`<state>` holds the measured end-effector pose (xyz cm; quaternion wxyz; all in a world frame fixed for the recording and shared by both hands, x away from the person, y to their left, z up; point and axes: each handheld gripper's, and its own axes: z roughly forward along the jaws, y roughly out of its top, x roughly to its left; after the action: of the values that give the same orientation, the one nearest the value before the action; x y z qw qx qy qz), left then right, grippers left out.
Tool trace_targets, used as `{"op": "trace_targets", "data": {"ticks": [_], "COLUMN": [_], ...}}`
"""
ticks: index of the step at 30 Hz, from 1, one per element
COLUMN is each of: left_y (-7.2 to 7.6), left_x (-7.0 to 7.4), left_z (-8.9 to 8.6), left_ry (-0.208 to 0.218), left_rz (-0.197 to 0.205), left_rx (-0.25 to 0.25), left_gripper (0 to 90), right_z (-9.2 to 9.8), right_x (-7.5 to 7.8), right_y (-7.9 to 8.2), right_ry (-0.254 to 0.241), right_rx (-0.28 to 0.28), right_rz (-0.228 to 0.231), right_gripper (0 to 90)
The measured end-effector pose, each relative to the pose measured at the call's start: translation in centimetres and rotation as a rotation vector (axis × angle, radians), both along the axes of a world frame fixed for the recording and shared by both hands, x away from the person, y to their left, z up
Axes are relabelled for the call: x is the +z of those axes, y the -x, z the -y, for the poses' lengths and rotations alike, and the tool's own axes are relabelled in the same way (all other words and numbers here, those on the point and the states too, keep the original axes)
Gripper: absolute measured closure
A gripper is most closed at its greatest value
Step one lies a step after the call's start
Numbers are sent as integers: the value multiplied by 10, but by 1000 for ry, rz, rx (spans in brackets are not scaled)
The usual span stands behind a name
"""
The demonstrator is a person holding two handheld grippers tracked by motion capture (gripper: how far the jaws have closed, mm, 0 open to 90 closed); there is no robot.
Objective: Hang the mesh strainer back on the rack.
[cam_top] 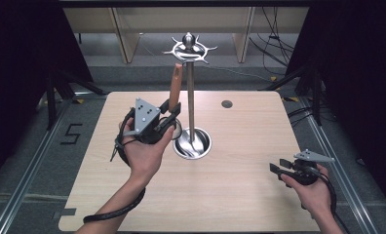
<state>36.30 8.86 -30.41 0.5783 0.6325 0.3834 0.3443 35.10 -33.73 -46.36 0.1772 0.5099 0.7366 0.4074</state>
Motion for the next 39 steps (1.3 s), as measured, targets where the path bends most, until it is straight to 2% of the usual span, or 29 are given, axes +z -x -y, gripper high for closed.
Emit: {"op": "trace_targets", "data": {"ticks": [1,2,3,4,5,6,11,12,13,15,19,20,22,24,25,26,27,28,29,31,36,38,39], "left_y": [-1,-1,-2,-3,-4,-4,-7,-7,-9,-12,-15,-17,-19,-22,-23,-23,-24,-25,-26,-28,-32,-34,-35], "left_x": [1,1,1,2,2,2,3,3,3,4,2,2,1,1,0,0,-1,-1,-1,-1,-2,-3,-3], "left_z": [-1,1,1,1,1,3,5,7,8,8,12,12,15,15,16,18,18,18,18,19,21,22,23], "left_ry": [-17,-5,-10,-29,-33,-17,-45,-30,-41,-57,-48,-59,-47,-56,-56,-41,-43,-41,-54,-54,-51,-50,-48], "left_rz": [17,3,6,23,23,11,26,12,14,26,18,29,17,26,25,9,7,6,17,10,-2,-7,-10], "left_rx": [7,9,15,21,27,28,44,47,56,63,67,72,74,79,78,77,75,76,77,72,67,63,57], "left_gripper": [683,683,683,683,683,683,682,683,682,682,682,682,681,681,681,681,681,681,681,680,678,678,677], "right_z": [0,-1,-1,-3,-2,-2,-3,-3,0,0,0,0,0,-3,0,0,0,-2,-3,-1,-1,-1,-3], "right_x": [0,0,0,1,1,0,0,1,0,0,0,0,1,2,1,1,1,1,1,0,0,1,1], "right_y": [0,0,0,2,2,2,2,2,0,0,0,0,0,3,1,1,1,2,2,0,0,0,2], "right_ry": [0,-7,-7,-21,-18,-18,-18,-18,-1,1,5,4,11,-18,13,15,15,-7,-8,7,20,16,-6], "right_rx": [0,-6,-6,-23,-18,-17,-15,-15,6,6,7,4,3,-19,-2,-1,0,-14,-15,7,8,8,-4], "right_rz": [0,-7,-7,-30,-24,-25,-23,-23,-2,-3,3,2,9,-28,7,11,11,-11,-11,7,15,14,-13], "right_gripper": [499,499,499,499,498,498,498,498,498,498,498,498,497,497,497,497,497,497,497,497,497,497,497]}}
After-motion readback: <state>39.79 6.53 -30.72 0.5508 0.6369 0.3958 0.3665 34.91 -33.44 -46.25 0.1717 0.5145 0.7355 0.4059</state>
